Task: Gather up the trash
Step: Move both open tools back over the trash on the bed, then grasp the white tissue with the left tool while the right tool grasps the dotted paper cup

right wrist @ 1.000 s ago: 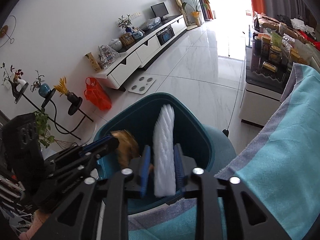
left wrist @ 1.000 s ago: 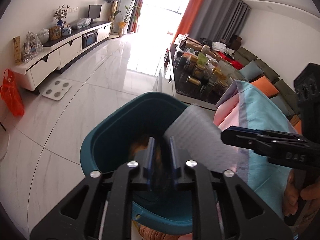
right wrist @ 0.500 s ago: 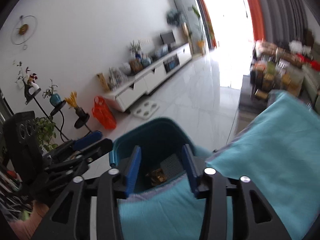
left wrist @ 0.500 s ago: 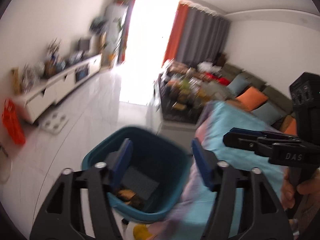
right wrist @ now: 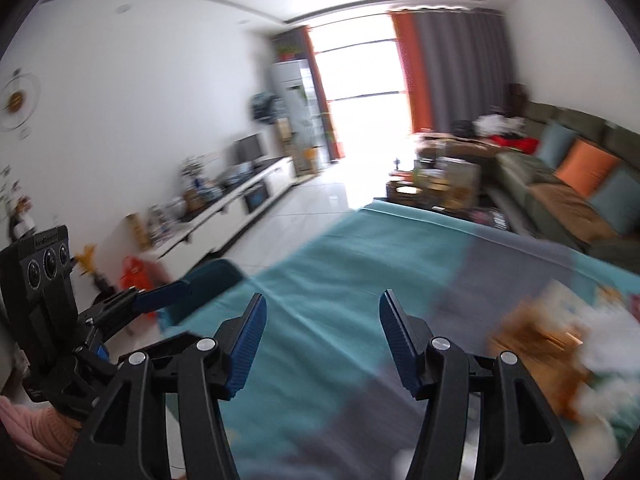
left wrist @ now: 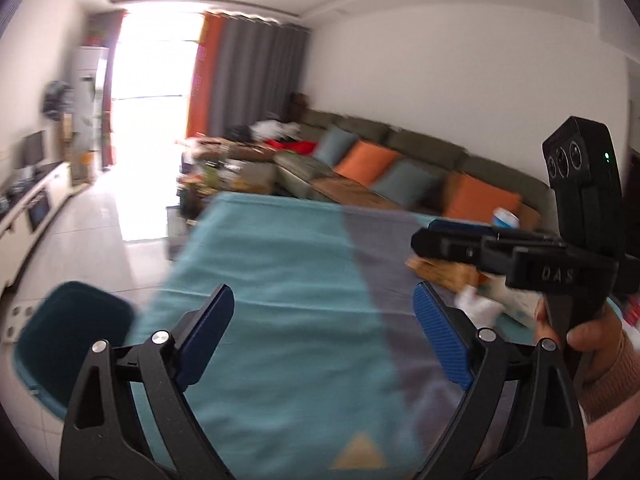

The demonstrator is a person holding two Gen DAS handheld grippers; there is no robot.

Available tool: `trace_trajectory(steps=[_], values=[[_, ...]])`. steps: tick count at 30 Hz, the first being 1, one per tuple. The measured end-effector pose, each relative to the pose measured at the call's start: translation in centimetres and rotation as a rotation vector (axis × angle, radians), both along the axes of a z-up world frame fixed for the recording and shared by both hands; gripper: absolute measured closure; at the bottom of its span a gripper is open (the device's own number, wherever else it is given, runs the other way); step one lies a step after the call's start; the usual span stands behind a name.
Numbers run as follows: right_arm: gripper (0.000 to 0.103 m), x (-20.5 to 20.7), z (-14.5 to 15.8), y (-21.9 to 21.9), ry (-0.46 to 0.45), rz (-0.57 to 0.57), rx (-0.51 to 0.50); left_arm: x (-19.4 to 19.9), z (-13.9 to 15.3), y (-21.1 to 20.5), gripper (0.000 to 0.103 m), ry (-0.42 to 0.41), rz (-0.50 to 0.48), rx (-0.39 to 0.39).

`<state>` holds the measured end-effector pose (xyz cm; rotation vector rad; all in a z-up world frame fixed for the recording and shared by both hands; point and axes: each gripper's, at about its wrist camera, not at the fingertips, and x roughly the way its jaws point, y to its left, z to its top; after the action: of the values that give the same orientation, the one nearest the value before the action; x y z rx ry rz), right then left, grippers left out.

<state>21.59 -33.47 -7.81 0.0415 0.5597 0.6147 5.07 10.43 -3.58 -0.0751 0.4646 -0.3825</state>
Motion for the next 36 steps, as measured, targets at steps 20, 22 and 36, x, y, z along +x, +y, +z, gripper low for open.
trace_trajectory(steps=[20,22,36], values=[[0.047,-5.8,-5.1,-17.8,0.115,-0.422,0.08,4.9,-5.7,-15.3,0.018,0.223,-0.337,0.098],[0.047,-6.1,-5.9,-18.5,0.146,-0.437,0.095,5.0,-5.8,-15.5,0.02,0.233,-0.339,0.102],[0.07,-5.6,-9.6,-19.0,0.296,-0.4,0.248,6.2,-7.7,-18.0,0.047,0.339,-0.388,0.119]])
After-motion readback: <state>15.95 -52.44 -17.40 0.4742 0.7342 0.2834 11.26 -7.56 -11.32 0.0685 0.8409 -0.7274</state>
